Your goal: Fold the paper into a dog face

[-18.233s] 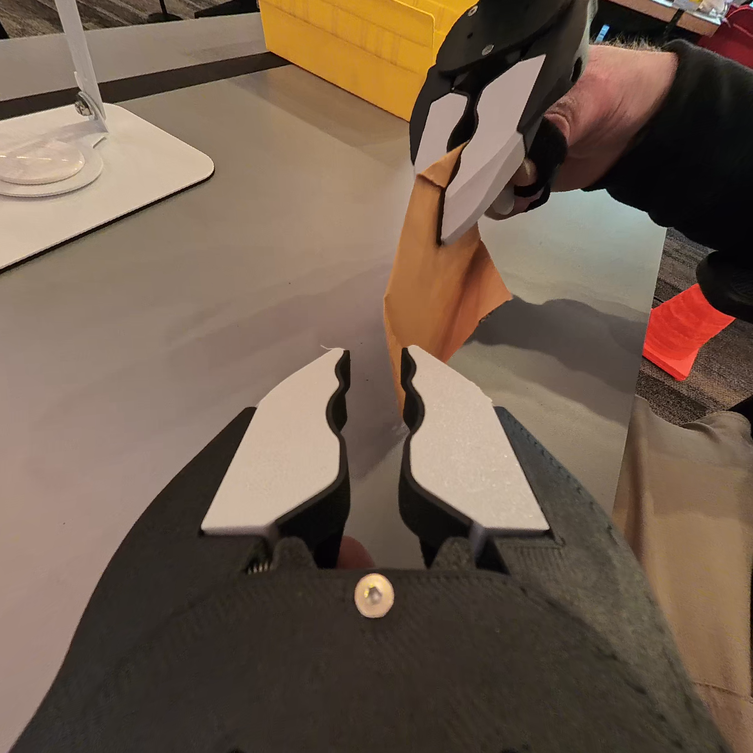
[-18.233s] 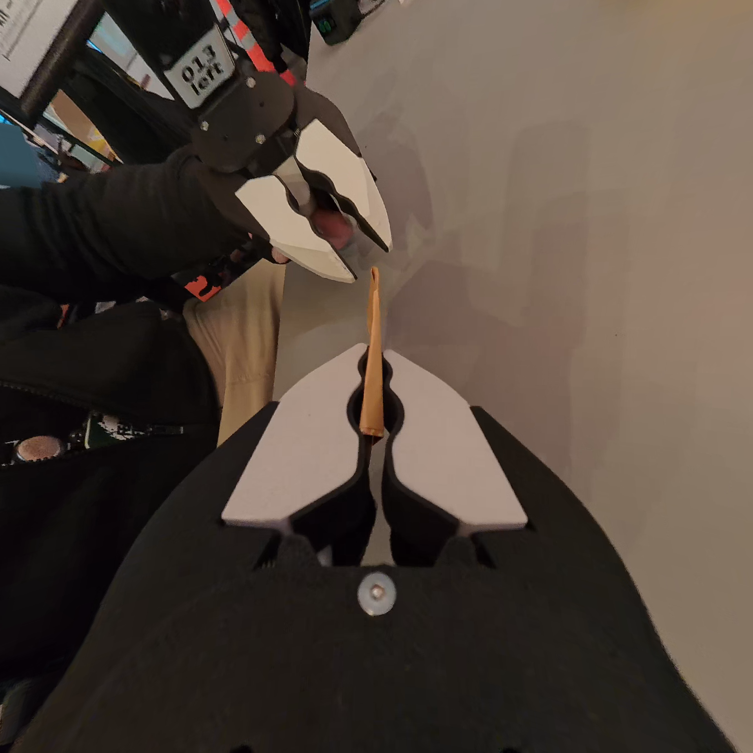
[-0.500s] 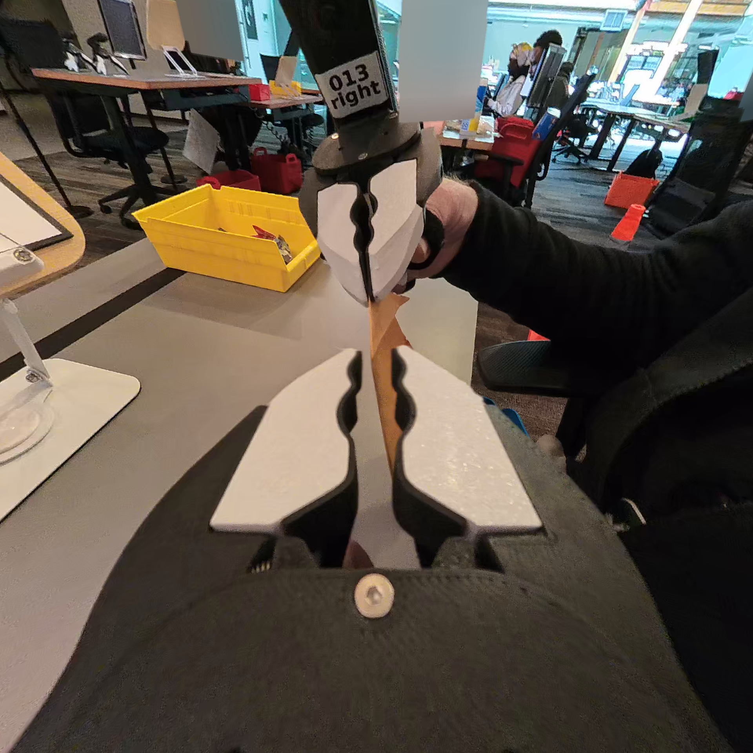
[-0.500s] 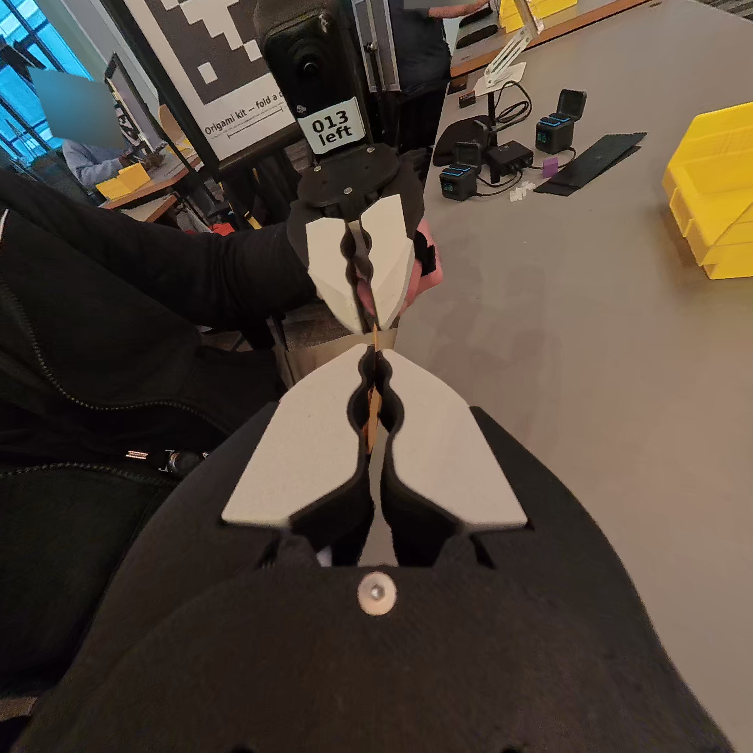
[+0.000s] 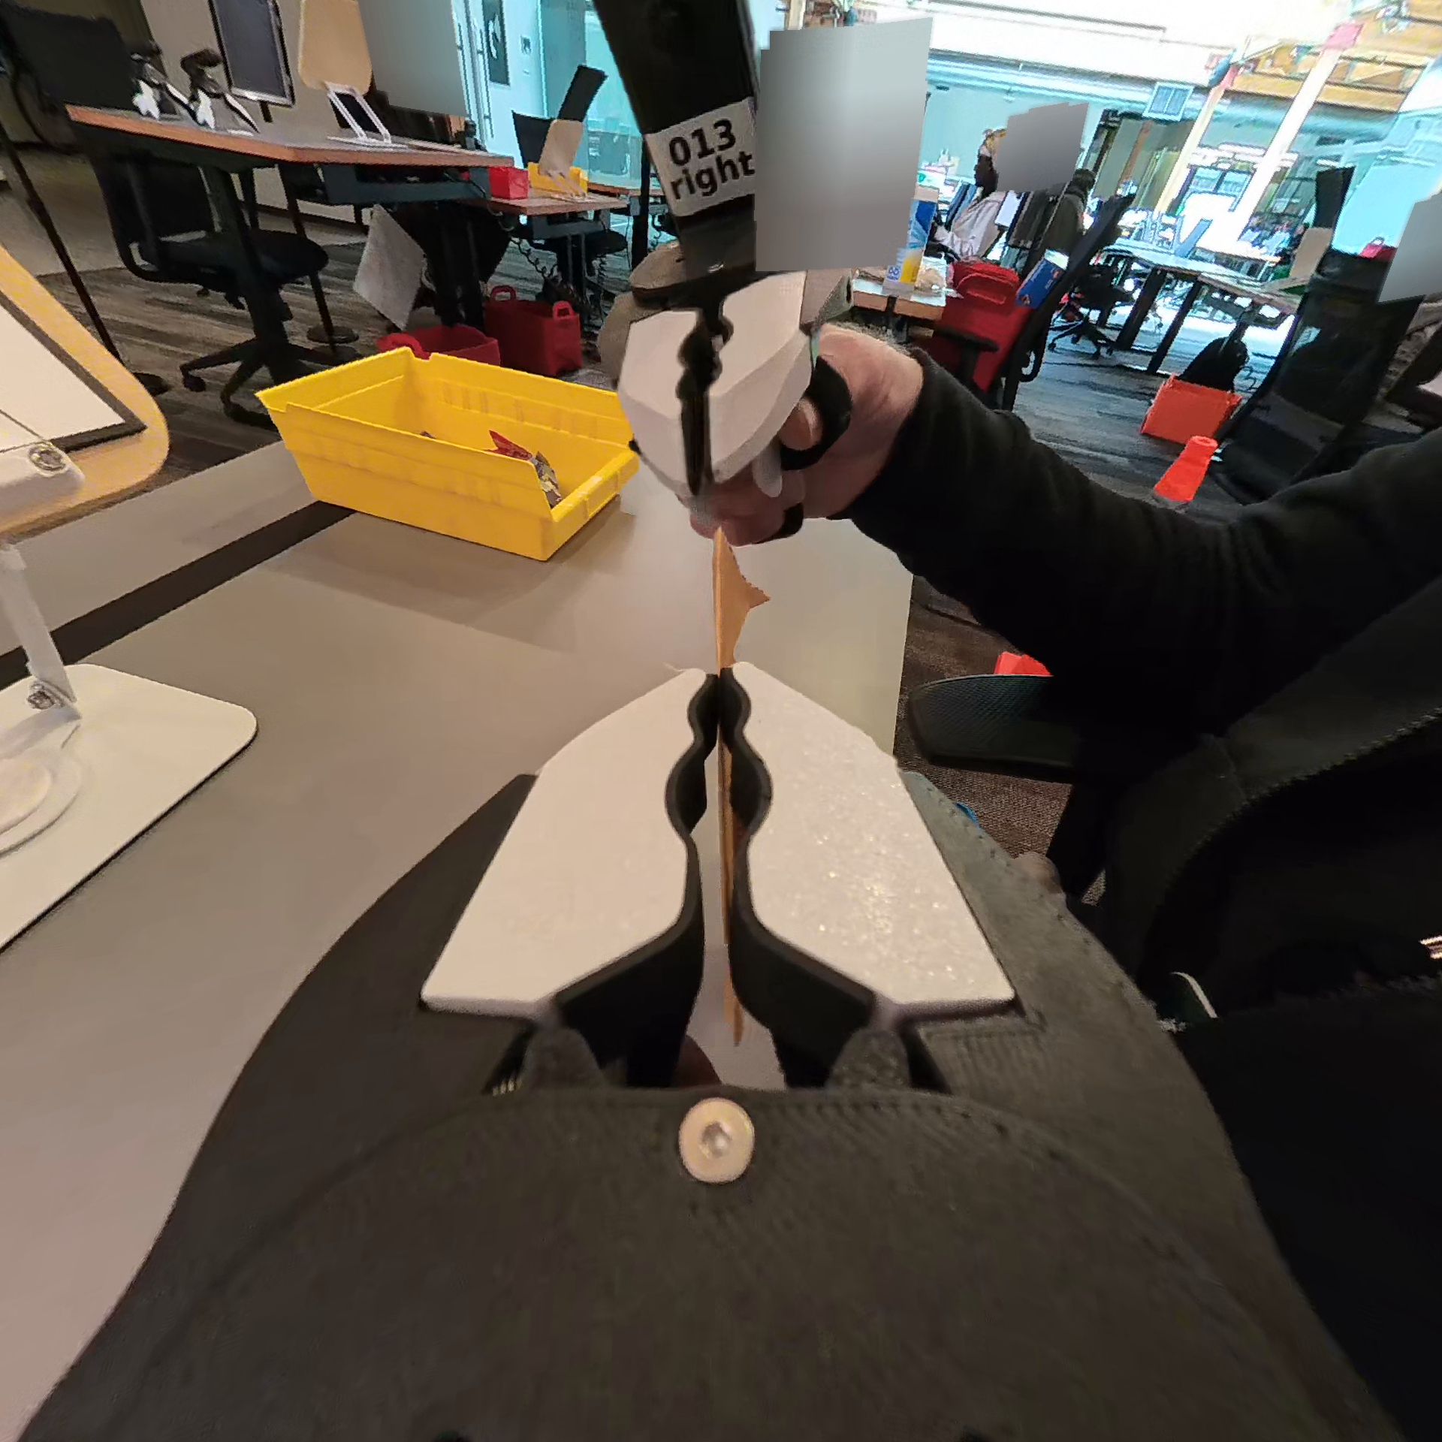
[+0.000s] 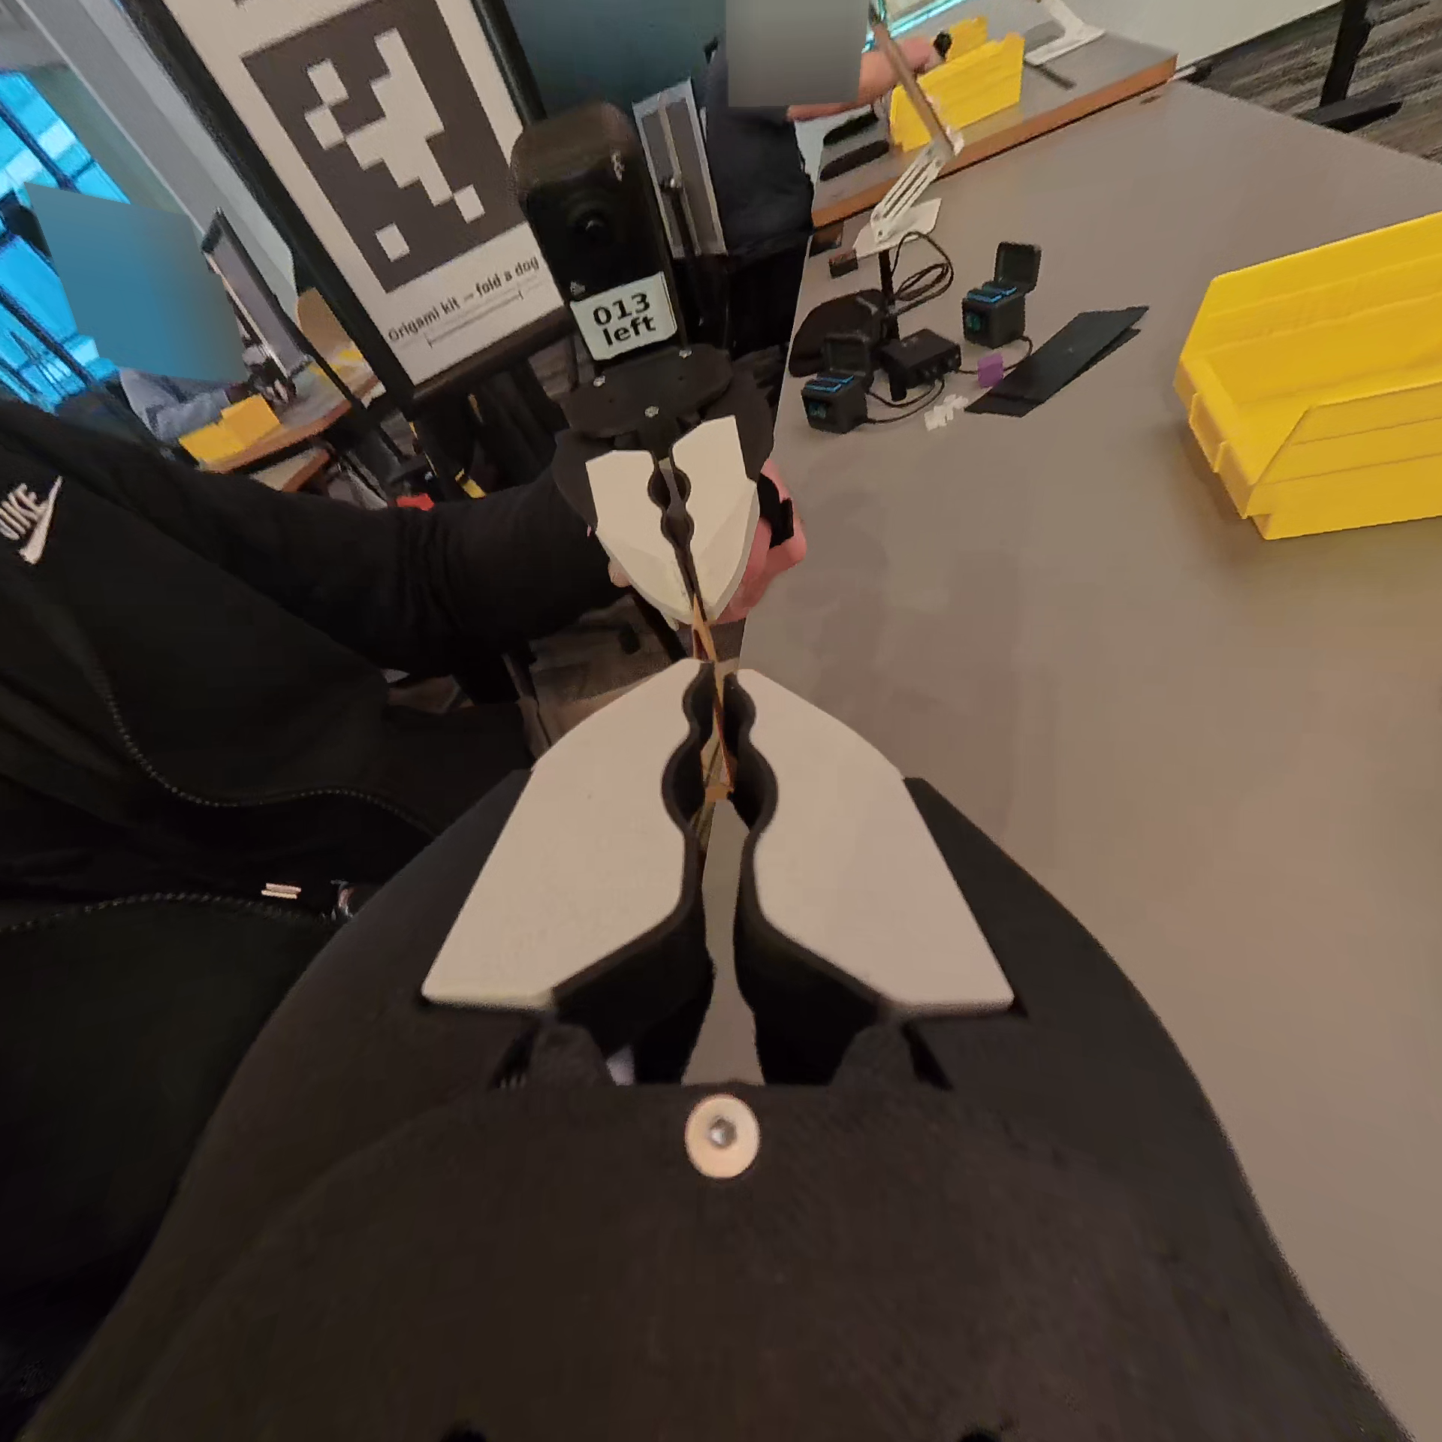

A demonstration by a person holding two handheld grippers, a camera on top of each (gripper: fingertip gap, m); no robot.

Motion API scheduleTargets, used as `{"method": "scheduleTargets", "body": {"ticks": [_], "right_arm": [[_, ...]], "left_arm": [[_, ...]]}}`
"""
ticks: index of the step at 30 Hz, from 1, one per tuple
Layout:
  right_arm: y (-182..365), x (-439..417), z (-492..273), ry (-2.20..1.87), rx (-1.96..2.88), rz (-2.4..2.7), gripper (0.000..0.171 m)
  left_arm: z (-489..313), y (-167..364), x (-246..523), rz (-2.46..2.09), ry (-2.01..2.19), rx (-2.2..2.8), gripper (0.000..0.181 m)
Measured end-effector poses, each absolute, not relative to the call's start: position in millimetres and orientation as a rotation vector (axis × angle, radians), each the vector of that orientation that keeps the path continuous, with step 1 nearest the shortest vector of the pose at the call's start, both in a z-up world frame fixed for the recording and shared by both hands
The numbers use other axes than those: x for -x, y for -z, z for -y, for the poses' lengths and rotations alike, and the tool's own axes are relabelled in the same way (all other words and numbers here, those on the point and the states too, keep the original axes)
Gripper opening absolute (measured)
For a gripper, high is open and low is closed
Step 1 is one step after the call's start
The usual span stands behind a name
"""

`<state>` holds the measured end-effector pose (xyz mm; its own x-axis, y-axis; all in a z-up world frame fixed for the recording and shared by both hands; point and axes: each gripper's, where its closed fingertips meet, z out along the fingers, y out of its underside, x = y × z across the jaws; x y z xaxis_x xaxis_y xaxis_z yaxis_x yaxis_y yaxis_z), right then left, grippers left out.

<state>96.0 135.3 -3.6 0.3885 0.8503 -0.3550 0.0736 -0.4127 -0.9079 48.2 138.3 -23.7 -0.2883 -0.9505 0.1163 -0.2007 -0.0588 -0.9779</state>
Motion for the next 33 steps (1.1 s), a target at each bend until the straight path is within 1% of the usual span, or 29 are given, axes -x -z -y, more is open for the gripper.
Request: {"method": "scheduleTargets", "body": {"ticks": [2,3,5,7,8,11,13,19,21,23,25,28,33], "right_arm": [[7,-90,-132,-1.168,1.775,0.832,0.011],[11,-86,-131,-1.177,1.788,0.856,0.021],[22,-77,-129,-1.161,1.824,0.914,0.029],[36,-71,-128,-1.15,1.885,0.951,0.043],[44,-69,-128,-1.157,1.918,0.96,0.046],[58,-62,-132,-1.182,1.993,0.941,0.045],[61,-59,-133,-1.191,1.997,0.944,0.033],[41,-64,-125,-1.298,1.809,0.986,0.035],[48,-69,-121,-1.231,1.803,1.054,0.031],[69,-72,-127,-1.036,1.853,1.143,0.031],[81,-63,-124,-0.976,1.841,1.244,0.026],[67,-46,-123,-1.028,1.723,1.25,0.018],[58,-43,-128,-1.08,1.67,1.185,0.005]], "left_arm": [[-136,24,-49,-1.537,1.427,1.261,0.0],[-136,26,-50,-1.542,1.421,1.266,0.0],[-135,24,-50,-1.527,1.444,1.266,0.0],[-137,20,-50,-1.49,1.47,1.269,0.0],[-138,18,-50,-1.478,1.471,1.265,0.0],[-141,14,-48,-1.464,1.45,1.248,0.0],[-140,10,-47,-1.459,1.464,1.24,0.0],[-148,1,-41,-1.4,1.532,1.24,0.0],[-149,0,-41,-1.392,1.541,1.24,0.0],[-147,-1,-41,-1.388,1.564,1.231,0.0],[-143,-1,-44,-1.392,1.578,1.232,0.0],[-140,1,-46,-1.393,1.579,1.231,0.0],[-144,-2,-45,-1.353,1.594,1.23,0.0]]}}
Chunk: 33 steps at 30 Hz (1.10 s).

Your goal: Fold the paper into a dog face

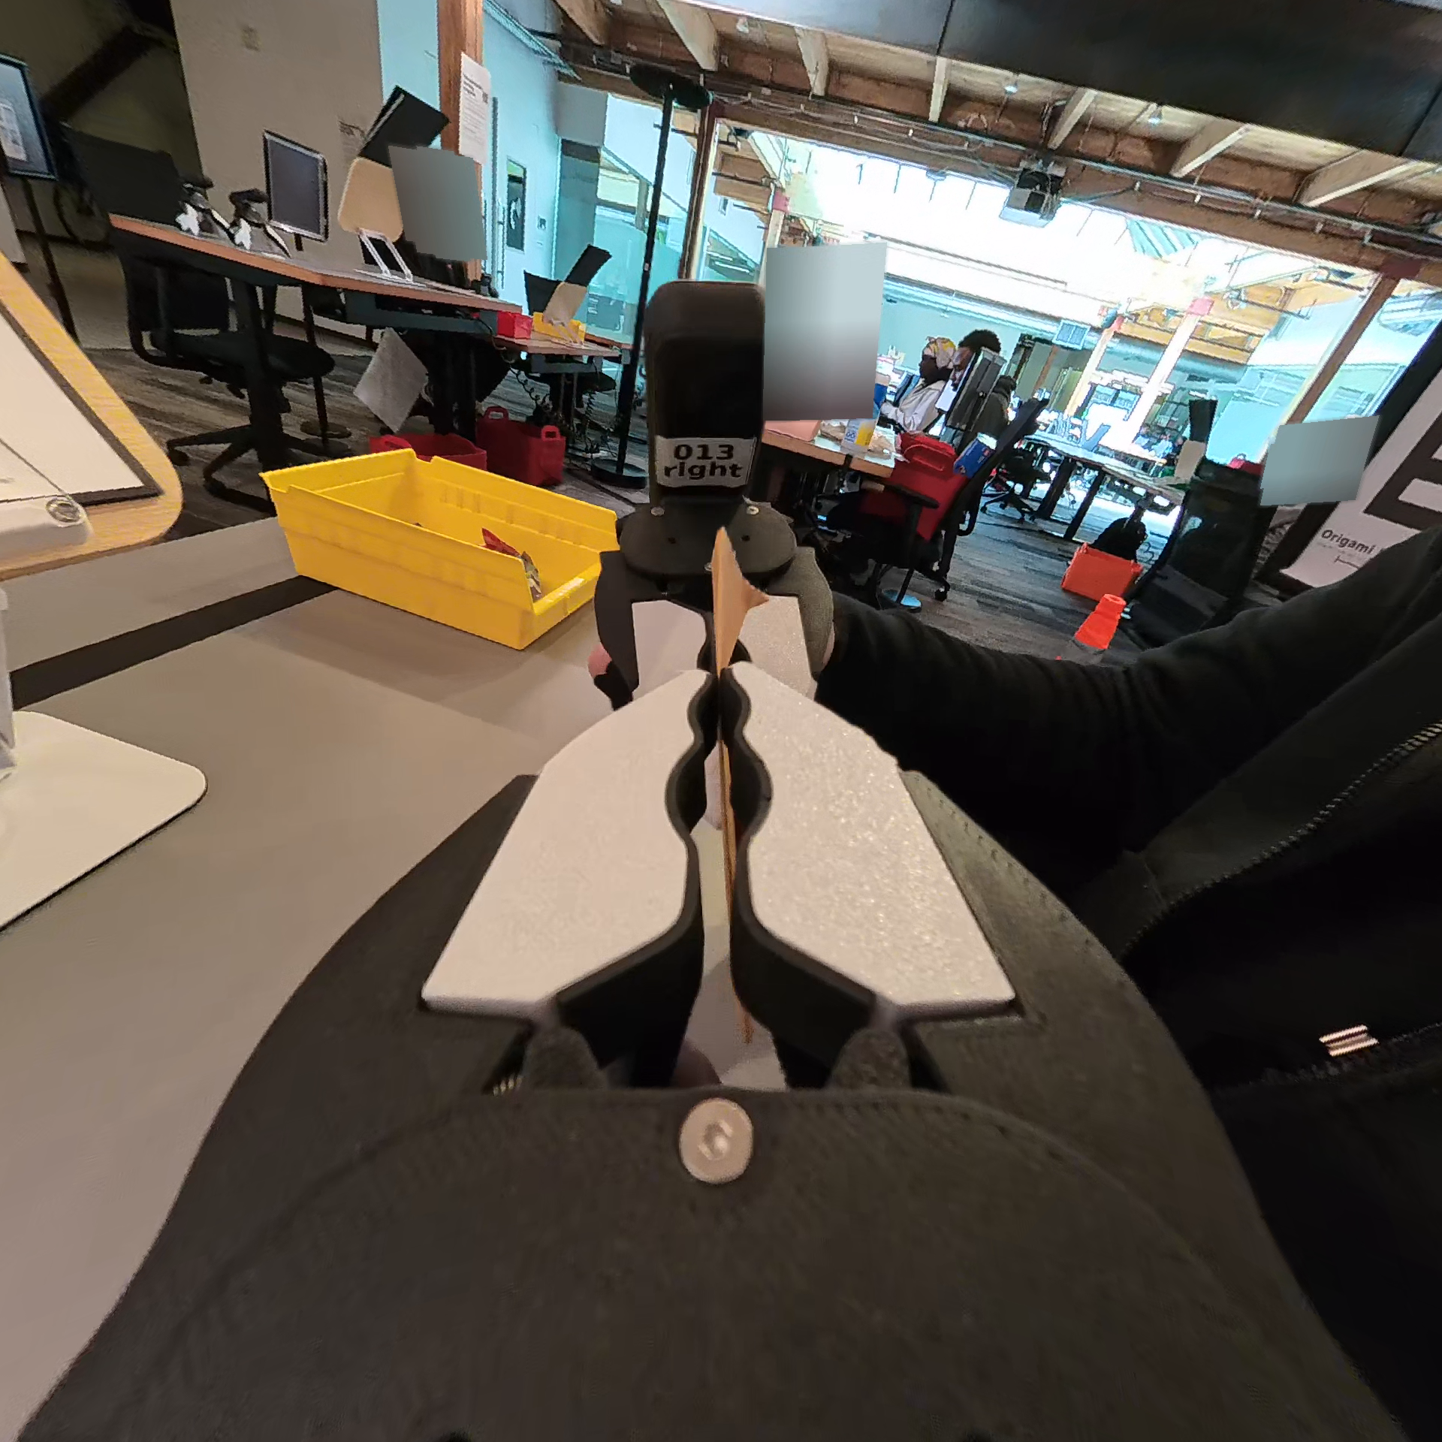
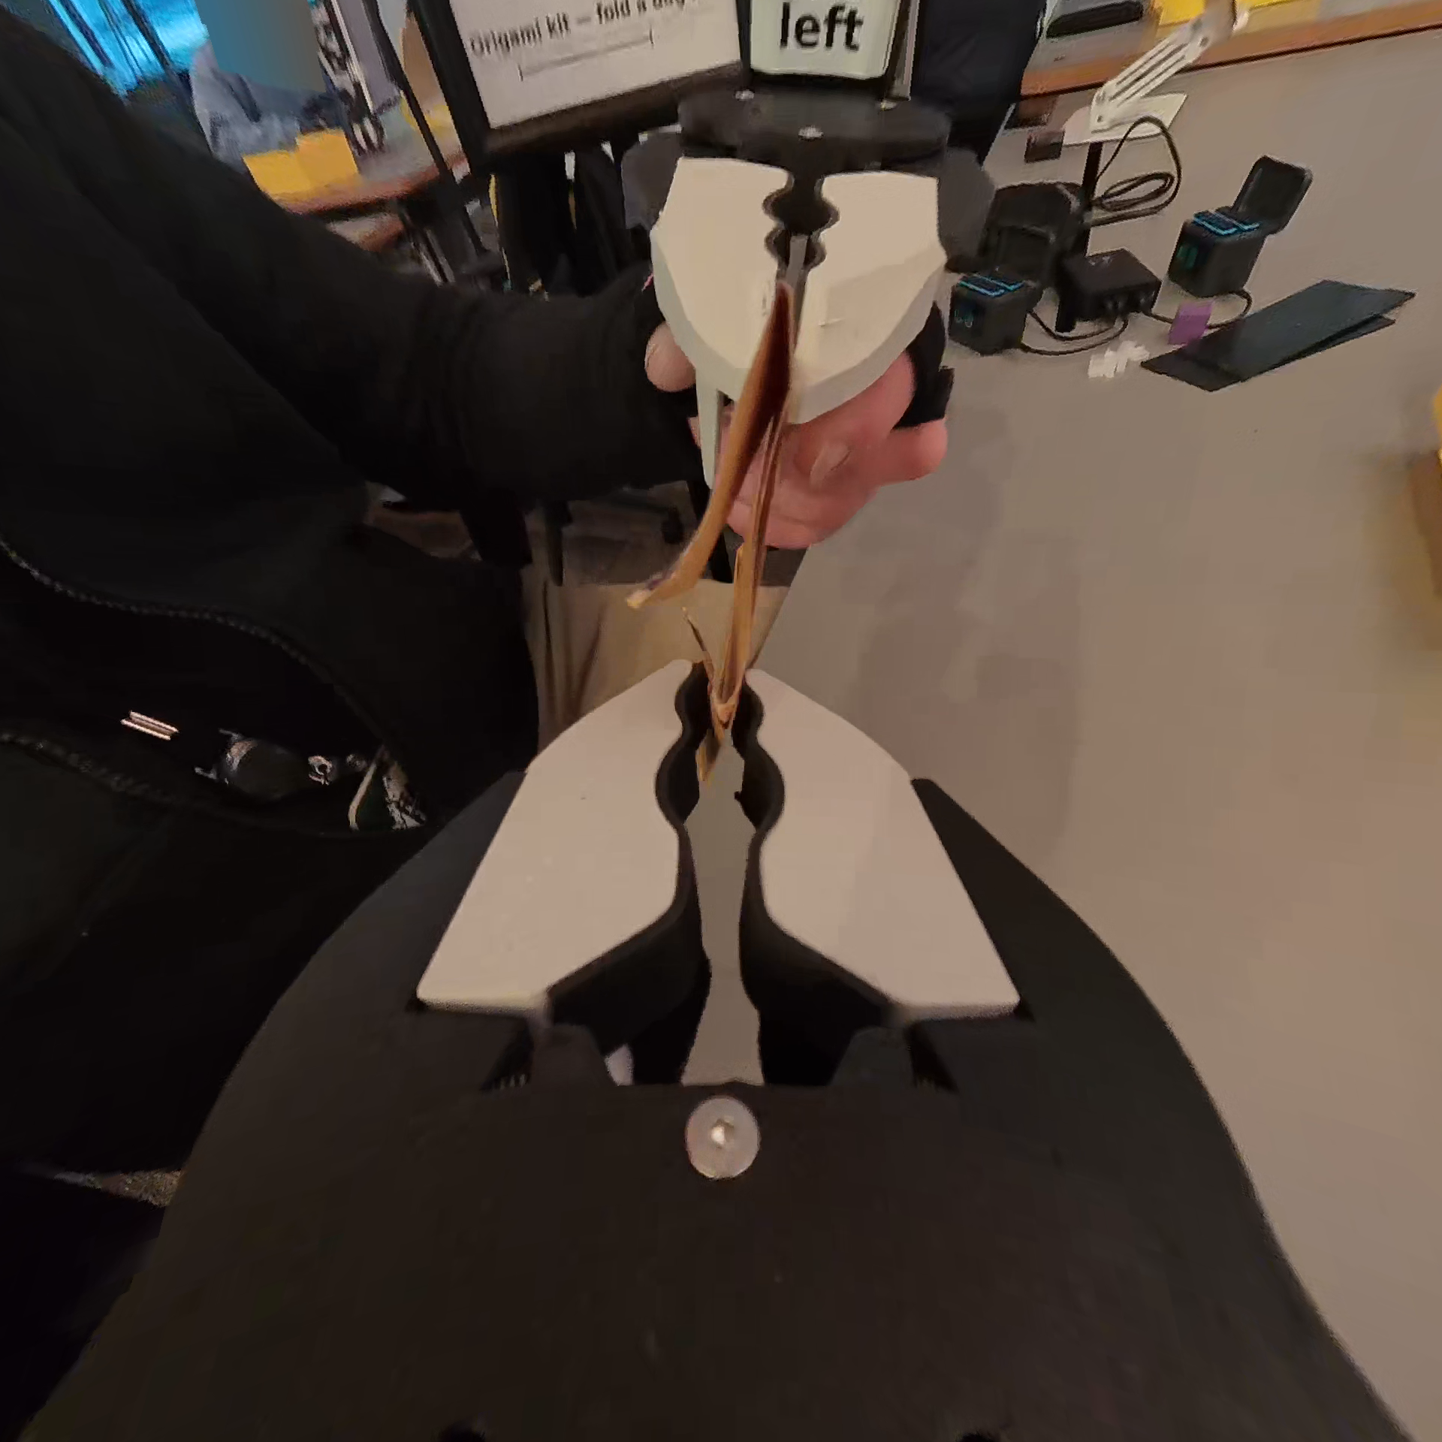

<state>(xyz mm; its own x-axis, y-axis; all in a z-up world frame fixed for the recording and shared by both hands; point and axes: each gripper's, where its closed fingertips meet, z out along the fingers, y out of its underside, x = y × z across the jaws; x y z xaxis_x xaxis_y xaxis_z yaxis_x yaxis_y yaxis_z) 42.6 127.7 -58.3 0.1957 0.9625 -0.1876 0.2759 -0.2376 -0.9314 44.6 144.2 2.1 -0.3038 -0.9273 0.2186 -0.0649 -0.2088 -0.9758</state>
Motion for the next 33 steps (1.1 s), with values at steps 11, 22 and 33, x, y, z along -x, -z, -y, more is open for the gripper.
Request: {"method": "scheduleTargets", "body": {"ticks": [11,22,33], "right_arm": [[41,-48,-138,-1.107,1.707,1.036,0.0],[35,-50,-148,-1.197,1.743,0.882,0.004],[29,-53,-147,-1.106,1.726,0.916,0.0]], "left_arm": [[-153,23,-42,-1.461,1.526,1.316,0.042],[-145,38,-56,-1.497,1.362,1.29,0.0],[-137,32,-53,-1.516,1.412,1.238,0.022]]}}
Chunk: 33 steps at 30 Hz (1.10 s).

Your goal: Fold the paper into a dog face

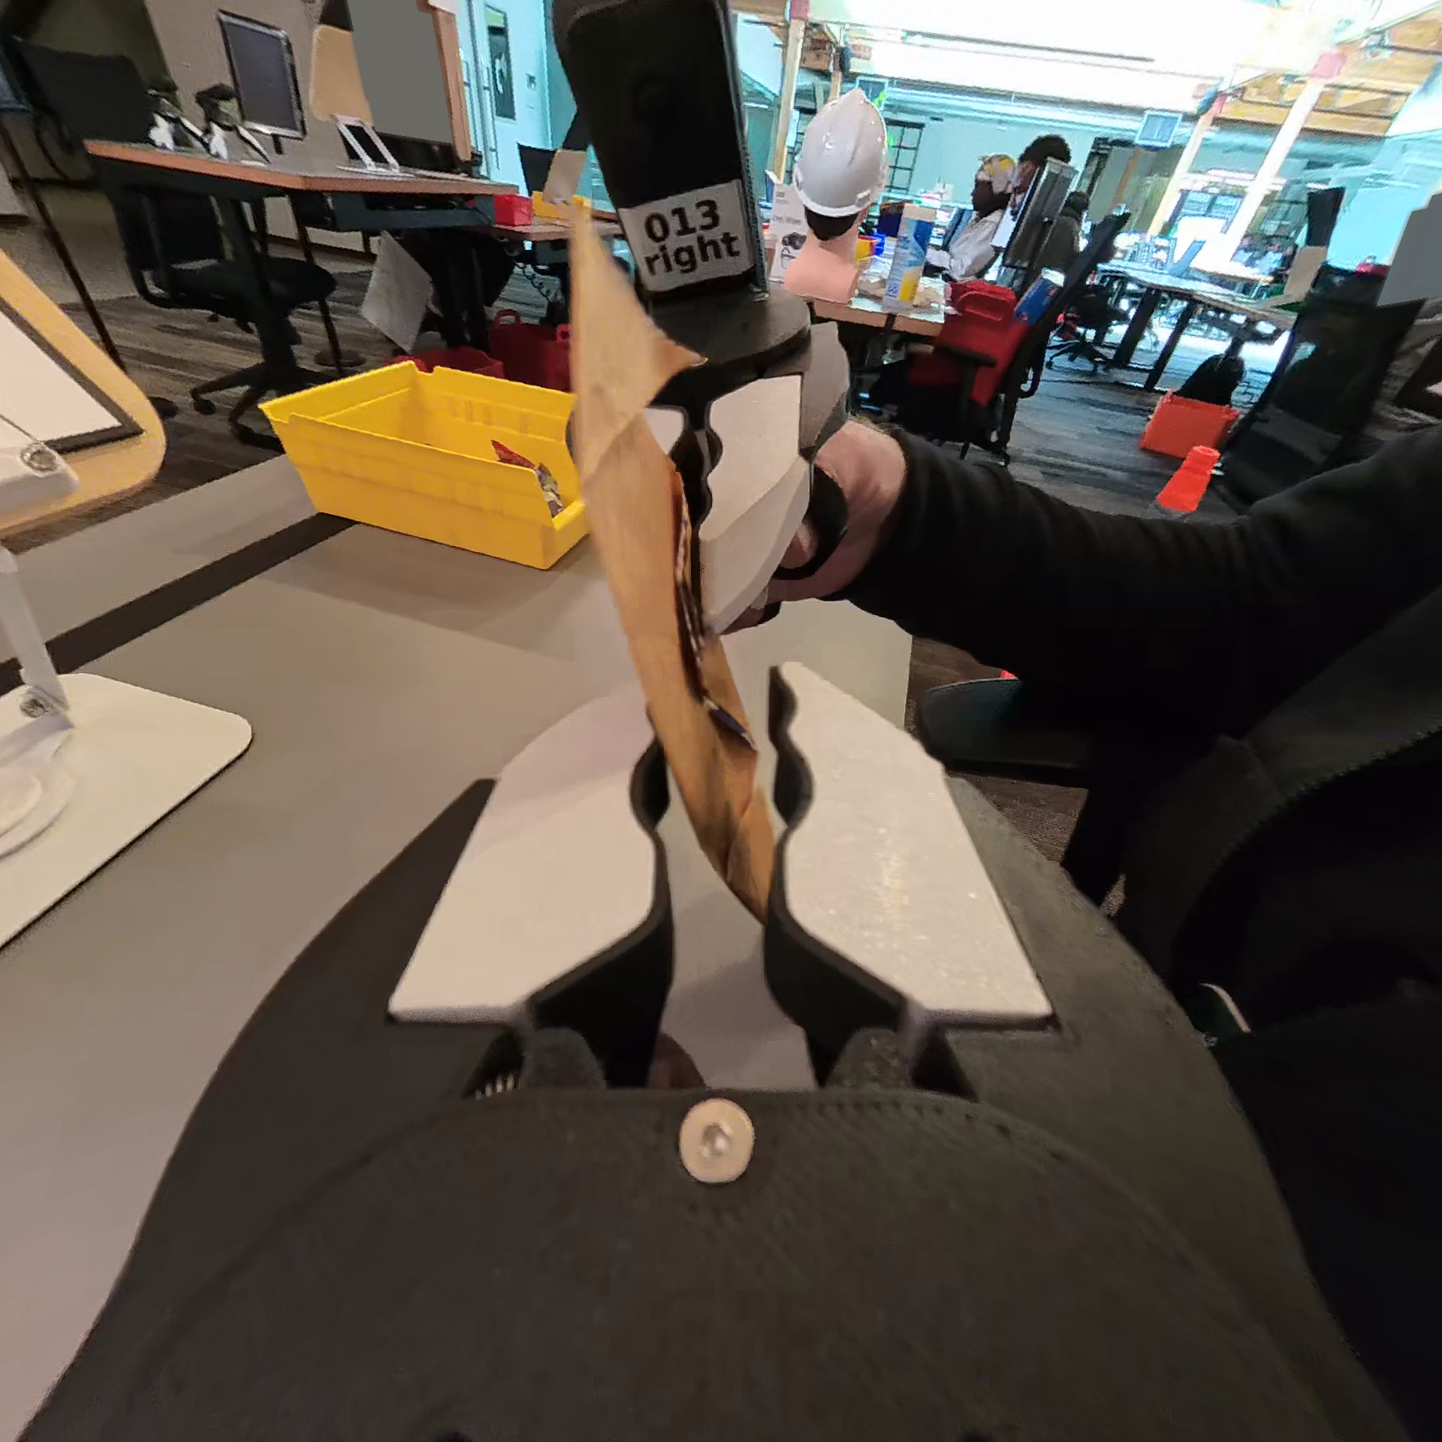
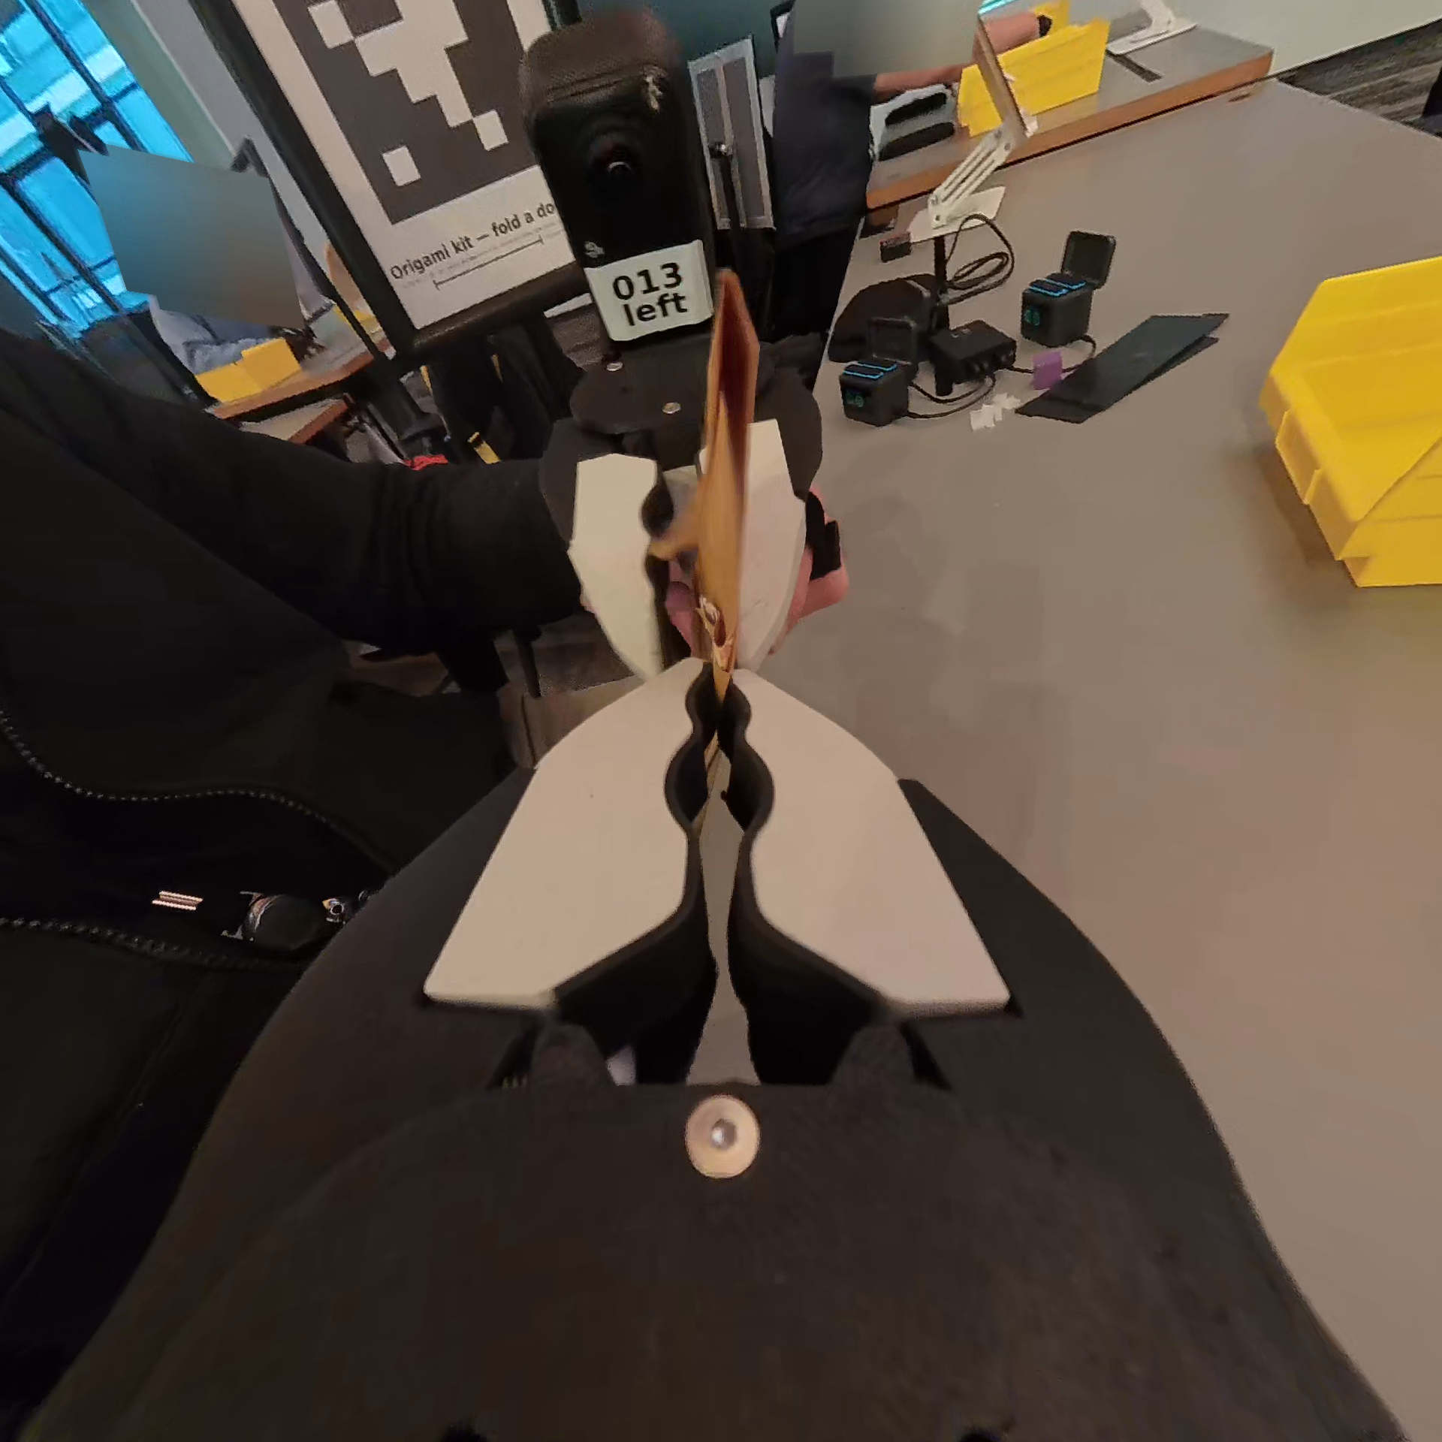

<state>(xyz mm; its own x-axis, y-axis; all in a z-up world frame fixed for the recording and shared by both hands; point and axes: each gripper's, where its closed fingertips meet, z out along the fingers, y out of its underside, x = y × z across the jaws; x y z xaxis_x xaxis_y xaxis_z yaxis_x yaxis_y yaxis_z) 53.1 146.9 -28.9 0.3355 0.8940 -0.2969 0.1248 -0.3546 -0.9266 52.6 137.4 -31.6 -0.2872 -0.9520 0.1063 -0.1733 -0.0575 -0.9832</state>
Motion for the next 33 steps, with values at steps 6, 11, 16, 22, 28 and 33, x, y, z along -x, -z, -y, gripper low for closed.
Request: {"method": "scheduleTargets", "body": {"ticks": [6,11,16,22,28,33], "right_arm": [[35,-48,-145,-1.075,1.765,0.954,0.0],[29,-51,-146,-1.094,1.736,0.923,0.0],[25,-54,-144,-1.055,1.731,0.947,0.0],[16,-50,-147,-1.09,1.685,0.892,0.0],[-5,-58,-152,-1.16,1.589,0.764,0.0],[-3,-77,-152,-1.189,1.594,0.728,0.003]], "left_arm": [[-139,38,-57,-1.546,1.281,1.248,0.0],[-139,39,-53,-1.552,1.357,1.271,0.0],[-134,37,-53,-1.563,1.406,1.261,0.001],[-136,29,-49,-1.561,1.399,1.24,0.0],[-139,24,-44,-1.561,1.393,1.229,0.0],[-144,26,-46,-1.5,1.435,1.253,0.0]]}}
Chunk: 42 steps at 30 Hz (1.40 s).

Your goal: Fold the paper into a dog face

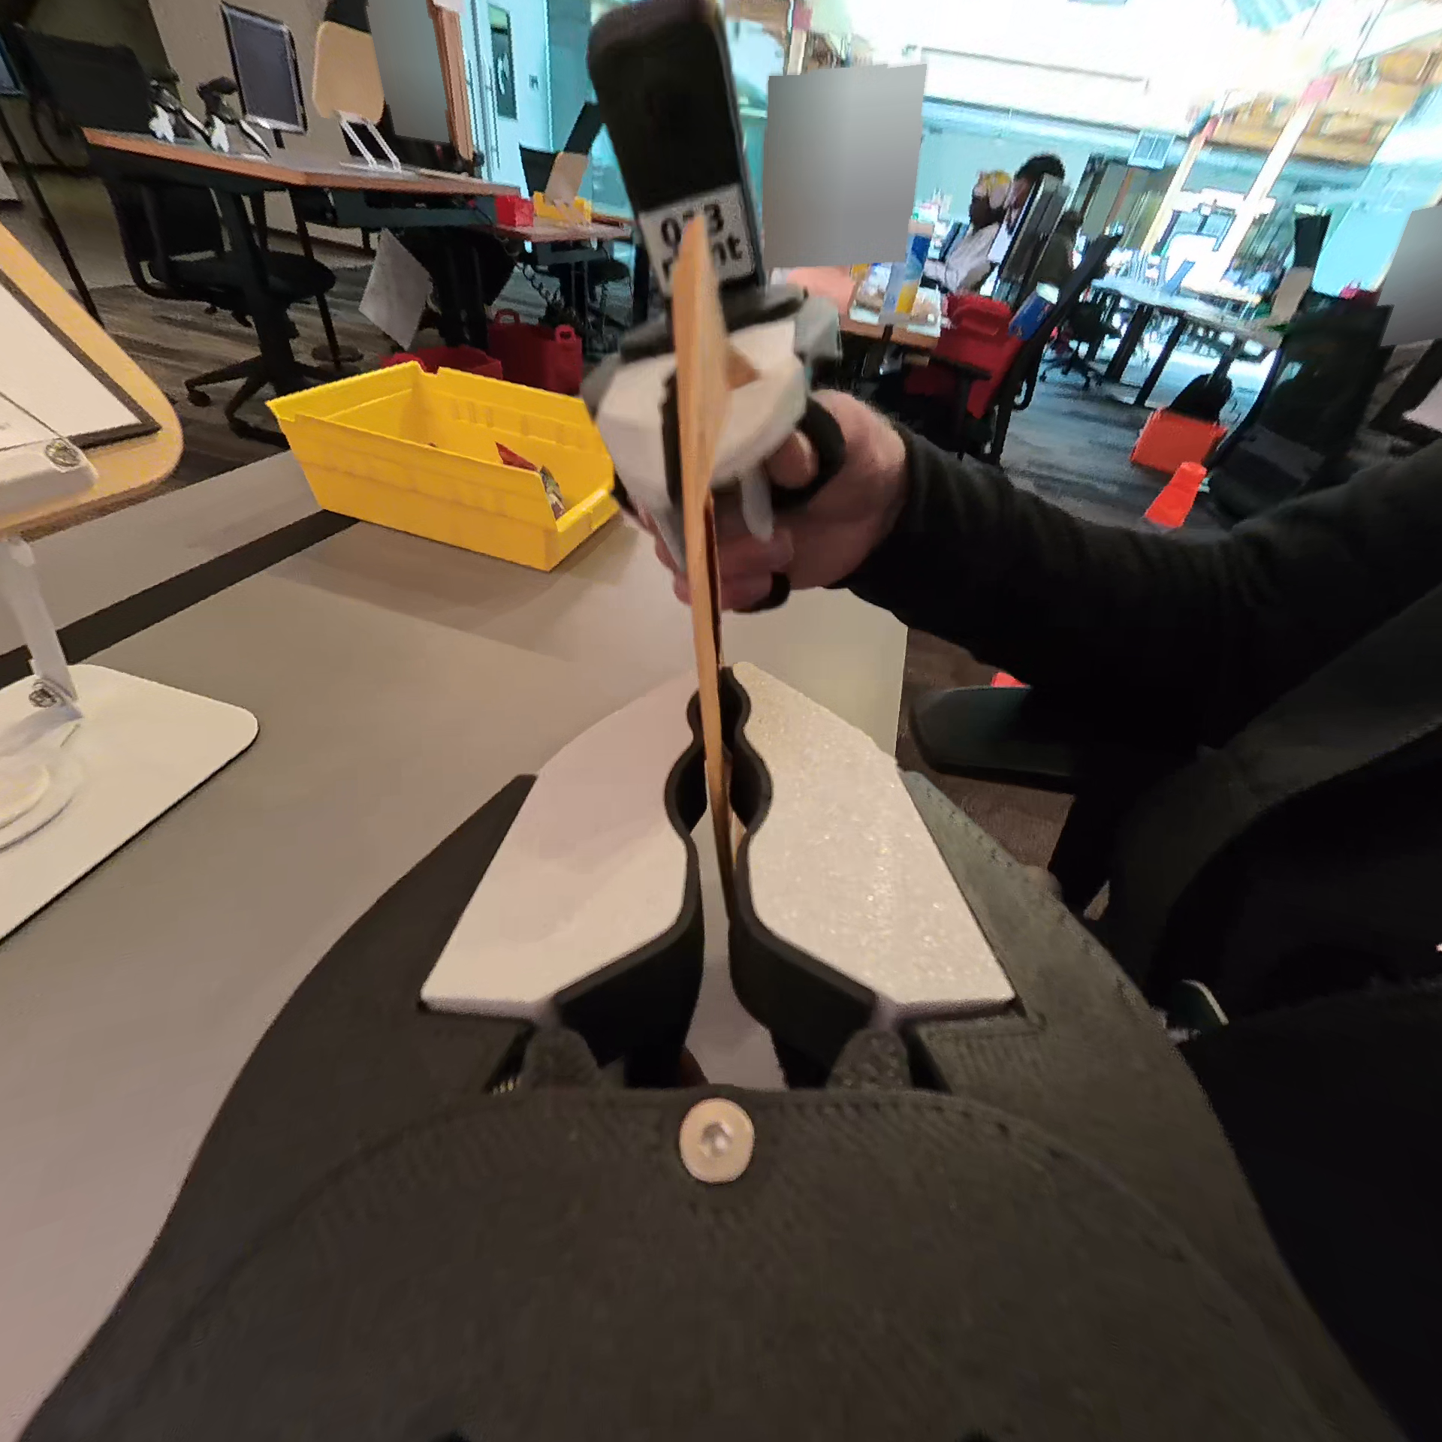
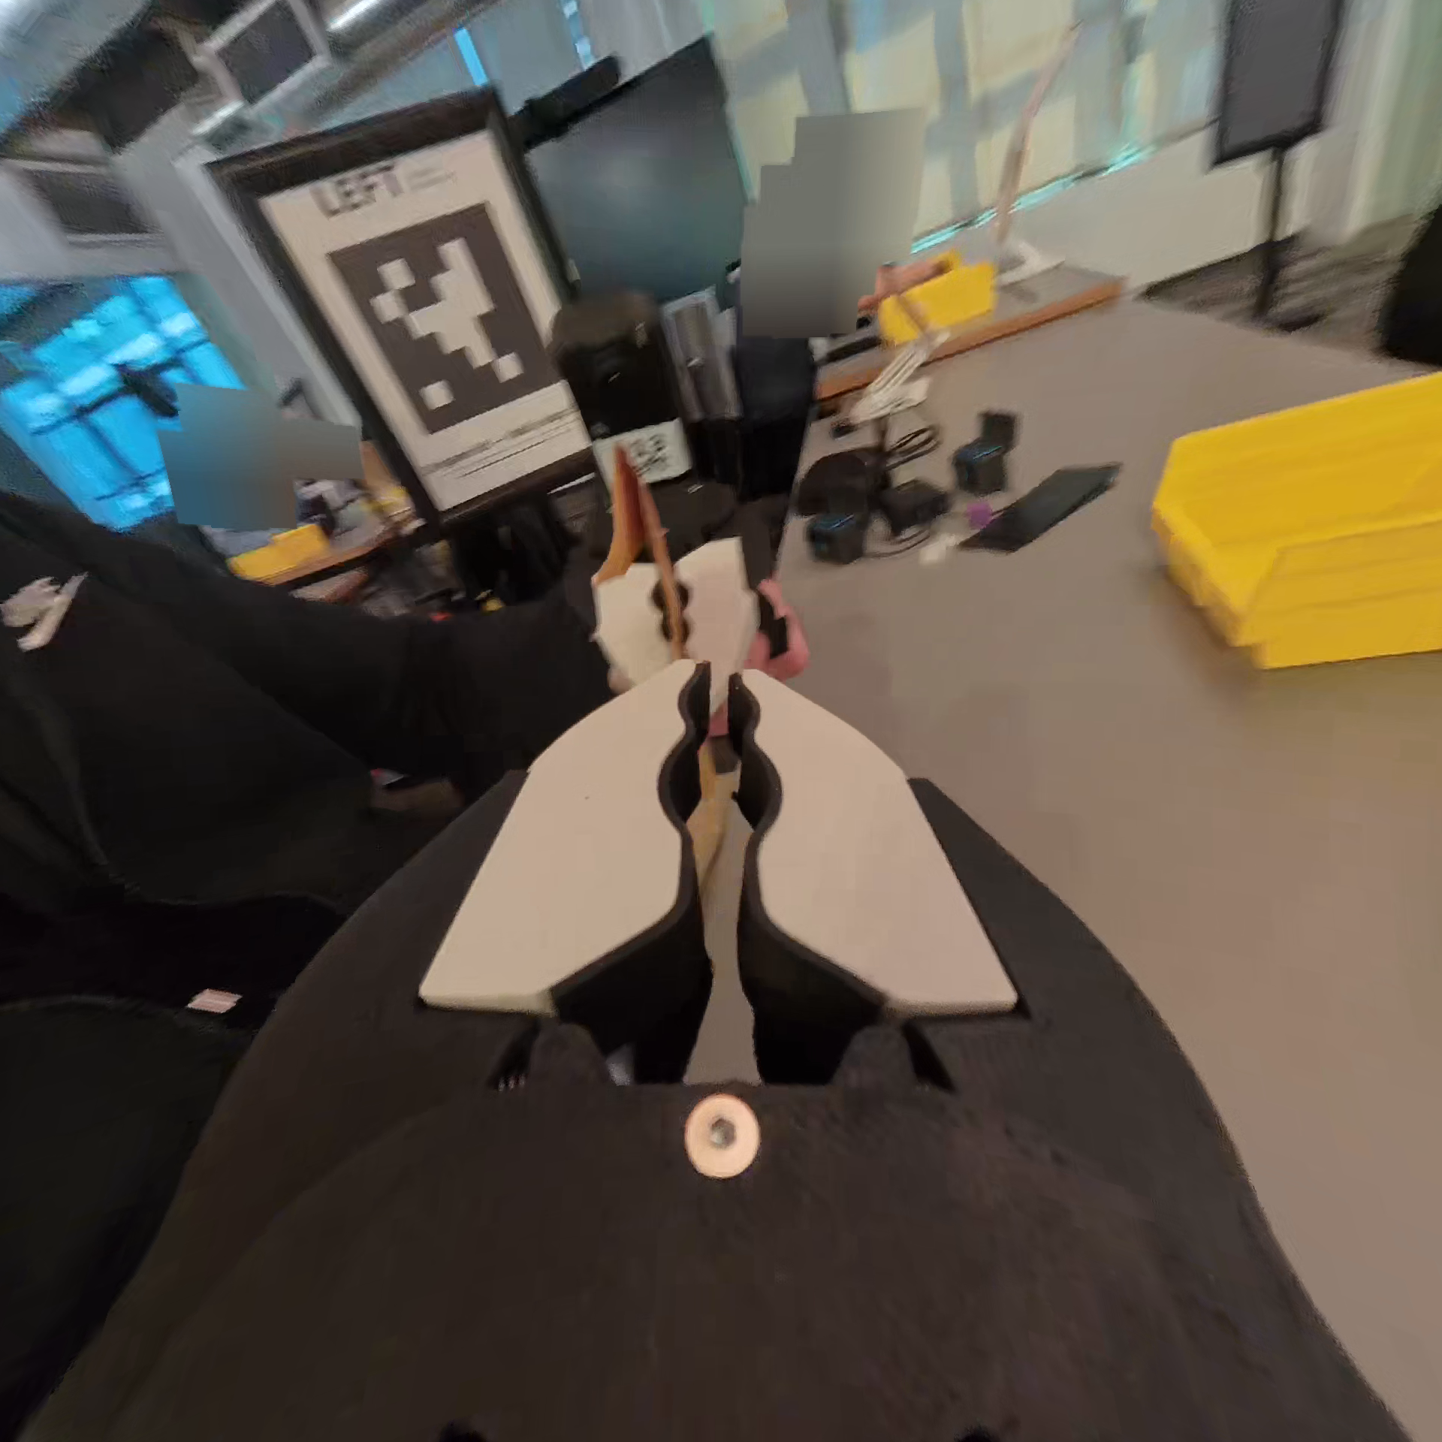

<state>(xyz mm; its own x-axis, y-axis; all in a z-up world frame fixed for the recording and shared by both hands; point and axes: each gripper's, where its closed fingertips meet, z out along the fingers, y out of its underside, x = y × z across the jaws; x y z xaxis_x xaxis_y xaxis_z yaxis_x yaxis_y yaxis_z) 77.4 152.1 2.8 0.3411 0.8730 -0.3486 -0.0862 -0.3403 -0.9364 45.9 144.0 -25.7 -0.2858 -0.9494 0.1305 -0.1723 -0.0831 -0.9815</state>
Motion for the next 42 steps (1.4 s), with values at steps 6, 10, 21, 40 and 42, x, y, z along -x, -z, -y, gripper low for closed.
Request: {"method": "scheduleTargets", "body": {"ticks": [6,10,21,40,42], "right_arm": [[36,-42,-144,-1.181,1.721,0.931,0.012],[38,-38,-144,-1.125,1.725,0.966,0.0],[71,-30,-130,-1.117,1.876,1.101,0.0],[21,-49,-148,-1.198,1.622,0.857,0.0],[21,-50,-150,-1.214,1.617,0.834,0.0]], "left_arm": [[-141,17,-51,-1.428,1.499,1.238,0.0],[-143,15,-50,-1.413,1.491,1.234,0.0],[-148,-6,-45,-1.305,1.56,1.201,0.0],[-160,15,-46,-1.33,1.574,1.31,0.017],[-164,19,-45,-1.316,1.601,1.307,0.001]]}}
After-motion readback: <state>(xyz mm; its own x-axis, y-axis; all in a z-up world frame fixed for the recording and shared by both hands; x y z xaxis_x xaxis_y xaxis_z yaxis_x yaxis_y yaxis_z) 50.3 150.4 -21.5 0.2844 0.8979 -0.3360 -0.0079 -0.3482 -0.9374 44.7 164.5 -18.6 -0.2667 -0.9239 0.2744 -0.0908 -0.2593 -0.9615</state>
